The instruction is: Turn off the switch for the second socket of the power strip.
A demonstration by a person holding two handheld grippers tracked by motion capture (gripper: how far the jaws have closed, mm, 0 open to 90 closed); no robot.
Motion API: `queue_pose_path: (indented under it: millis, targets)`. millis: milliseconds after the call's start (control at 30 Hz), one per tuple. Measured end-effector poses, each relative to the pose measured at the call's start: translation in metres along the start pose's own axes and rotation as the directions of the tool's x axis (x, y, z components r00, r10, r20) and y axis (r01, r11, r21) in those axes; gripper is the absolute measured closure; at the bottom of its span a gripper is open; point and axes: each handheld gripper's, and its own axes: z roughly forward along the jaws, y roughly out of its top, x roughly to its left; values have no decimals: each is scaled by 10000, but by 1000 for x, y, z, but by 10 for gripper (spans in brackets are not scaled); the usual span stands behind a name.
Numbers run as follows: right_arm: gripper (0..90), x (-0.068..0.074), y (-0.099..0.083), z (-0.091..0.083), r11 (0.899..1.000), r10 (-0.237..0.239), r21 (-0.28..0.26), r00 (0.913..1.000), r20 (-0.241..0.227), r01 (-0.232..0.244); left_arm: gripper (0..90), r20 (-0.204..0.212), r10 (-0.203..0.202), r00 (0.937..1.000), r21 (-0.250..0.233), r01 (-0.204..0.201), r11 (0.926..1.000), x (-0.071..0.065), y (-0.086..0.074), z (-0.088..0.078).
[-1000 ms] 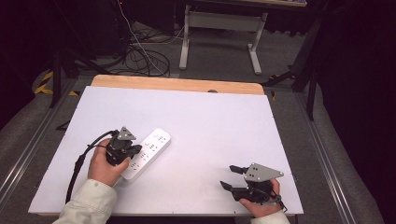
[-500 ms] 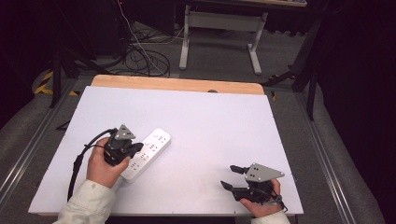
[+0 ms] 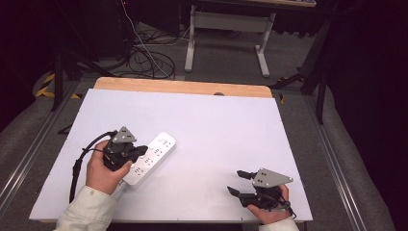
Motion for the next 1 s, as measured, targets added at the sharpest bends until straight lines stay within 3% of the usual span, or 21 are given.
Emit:
queue_pose_path:
  millis: [33, 67, 133, 233, 300, 467, 900, 1000]
  targets:
    - [371, 0, 0, 0, 10000, 0, 10, 10000, 8, 0, 749, 6, 43, 10000, -148, -43, 9999, 0, 0, 0]
    - [371, 0, 0, 0, 10000, 4, 10, 10000, 4, -4, 712, -36, -12, 10000, -251, 11, 9997, 0, 0, -1]
    - [371, 0, 0, 0, 10000, 1, 10, 10000, 4, -1, 682, -97, -219, 9997, -43, 219, 9998, -2, 0, 0]
    - [371, 0, 0, 0, 10000, 7, -15, 10000, -14, -7, 644, 55, -174, 9998, -413, 176, 9990, -4, 0, -3]
    - [371, 0, 0, 0, 10000, 12, -15, 10000, -15, -12, 559, -101, 21, 9999, -860, -30, 9963, -7, 0, -5]
    - [371, 0, 0, -1, 10000, 23, -22, 10000, -7, -24, 424, 74, 126, 9999, -1547, -113, 9879, -7, 0, -13]
    - [371, 0, -1, -2, 10000, 48, -14, 10000, 13, -48, 300, 286, 102, 9995, -2057, -41, 9786, -10, -1, -31]
    - [370, 0, -1, -2, 10000, 50, -19, 10000, 20, -50, 227, 331, 158, 9993, -2142, -84, 9768, -10, -1, -34]
